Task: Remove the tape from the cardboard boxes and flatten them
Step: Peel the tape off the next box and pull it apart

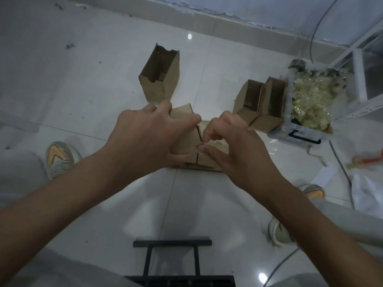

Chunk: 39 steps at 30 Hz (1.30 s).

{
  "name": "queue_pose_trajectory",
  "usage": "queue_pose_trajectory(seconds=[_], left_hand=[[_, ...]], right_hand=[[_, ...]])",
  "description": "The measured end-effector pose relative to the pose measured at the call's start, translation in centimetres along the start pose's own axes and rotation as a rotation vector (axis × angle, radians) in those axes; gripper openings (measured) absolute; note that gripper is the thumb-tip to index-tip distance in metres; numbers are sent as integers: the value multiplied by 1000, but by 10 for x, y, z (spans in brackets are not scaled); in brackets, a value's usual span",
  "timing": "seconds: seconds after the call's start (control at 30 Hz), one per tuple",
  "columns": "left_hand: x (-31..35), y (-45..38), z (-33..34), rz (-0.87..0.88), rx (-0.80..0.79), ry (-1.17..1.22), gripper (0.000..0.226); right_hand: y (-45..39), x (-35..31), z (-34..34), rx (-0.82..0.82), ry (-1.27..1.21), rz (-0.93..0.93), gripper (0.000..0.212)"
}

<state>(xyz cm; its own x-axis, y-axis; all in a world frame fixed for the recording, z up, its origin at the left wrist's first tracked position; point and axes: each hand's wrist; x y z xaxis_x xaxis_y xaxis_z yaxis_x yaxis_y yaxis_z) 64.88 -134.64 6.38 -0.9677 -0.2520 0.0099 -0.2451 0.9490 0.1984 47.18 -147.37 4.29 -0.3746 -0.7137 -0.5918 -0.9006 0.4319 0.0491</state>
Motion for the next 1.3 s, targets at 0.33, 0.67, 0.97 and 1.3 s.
queue_pose_trajectory(seconds=[0.33,0.67,0.97,1.3], left_hand=[[-16,-4,-9,112,-145,190,85],[-19,-1,-7,111,-227,551,77],[-11,-8,-1,-1,-322,854,54],[-3,-7,-7,-109,-437,1201,34]], right_hand=[[7,3,-12,-164,-275,-150,26],[26,-1,-4,128,-35,-324,14],[19,-1,-6,166,-137,-138,31],[14,1,-18,208,-326,-135,12]])
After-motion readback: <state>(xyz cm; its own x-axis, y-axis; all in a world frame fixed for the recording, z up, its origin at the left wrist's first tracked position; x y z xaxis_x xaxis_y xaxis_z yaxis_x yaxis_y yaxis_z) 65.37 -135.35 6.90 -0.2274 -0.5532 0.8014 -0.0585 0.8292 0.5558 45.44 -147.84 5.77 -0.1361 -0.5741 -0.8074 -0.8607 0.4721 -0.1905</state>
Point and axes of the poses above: each hand's wrist, its own y-axis away from the middle knuckle, its own z-axis out of the palm, x = y × z, and after that the axes turned 5 degrees about -x, right-handed
